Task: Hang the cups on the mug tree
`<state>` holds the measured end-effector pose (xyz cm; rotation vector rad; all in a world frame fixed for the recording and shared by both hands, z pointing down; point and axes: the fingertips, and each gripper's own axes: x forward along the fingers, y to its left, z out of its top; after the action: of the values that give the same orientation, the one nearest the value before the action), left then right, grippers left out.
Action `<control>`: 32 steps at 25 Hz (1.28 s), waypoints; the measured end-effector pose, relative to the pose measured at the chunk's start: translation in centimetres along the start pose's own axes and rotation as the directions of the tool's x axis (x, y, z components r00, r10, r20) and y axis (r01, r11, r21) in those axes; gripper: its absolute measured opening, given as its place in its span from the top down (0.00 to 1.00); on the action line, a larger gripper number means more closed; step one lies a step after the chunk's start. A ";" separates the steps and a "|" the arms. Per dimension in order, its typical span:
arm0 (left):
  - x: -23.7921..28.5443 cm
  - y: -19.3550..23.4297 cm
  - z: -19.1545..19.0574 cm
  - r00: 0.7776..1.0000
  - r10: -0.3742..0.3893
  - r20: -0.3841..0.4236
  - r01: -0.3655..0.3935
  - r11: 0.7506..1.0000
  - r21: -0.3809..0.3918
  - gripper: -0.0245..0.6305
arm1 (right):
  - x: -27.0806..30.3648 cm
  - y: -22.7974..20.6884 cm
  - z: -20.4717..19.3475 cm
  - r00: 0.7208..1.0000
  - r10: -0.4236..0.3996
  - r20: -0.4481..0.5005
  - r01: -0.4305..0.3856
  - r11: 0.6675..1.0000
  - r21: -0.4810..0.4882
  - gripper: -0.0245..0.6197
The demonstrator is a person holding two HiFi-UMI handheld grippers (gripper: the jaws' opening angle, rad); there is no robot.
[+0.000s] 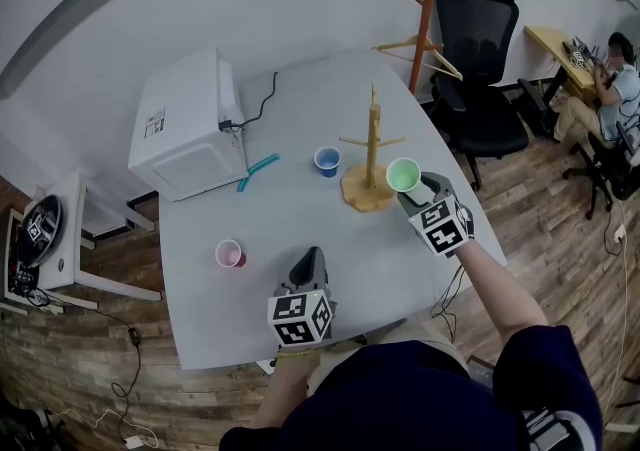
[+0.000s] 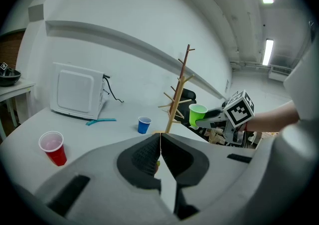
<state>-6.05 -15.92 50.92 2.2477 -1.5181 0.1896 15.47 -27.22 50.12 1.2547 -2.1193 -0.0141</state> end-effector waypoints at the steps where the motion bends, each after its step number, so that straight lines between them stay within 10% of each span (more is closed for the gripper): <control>1: 0.1 0.0 0.1 1.000 -0.001 0.001 0.001 1.000 0.000 0.93 | 0.1 -0.3 0.0 1.000 -0.004 -0.005 0.004 1.000 -0.005 0.59; 32: 0.3 0.2 -0.1 1.000 0.019 -0.008 -0.019 1.000 -0.013 0.93 | 2.7 -5.8 1.5 0.991 -0.092 -0.098 0.063 0.962 -0.266 0.59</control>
<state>-6.05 -16.20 51.15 2.2201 -1.5331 0.1933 18.30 -32.95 48.45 1.1515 -1.9020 -0.2475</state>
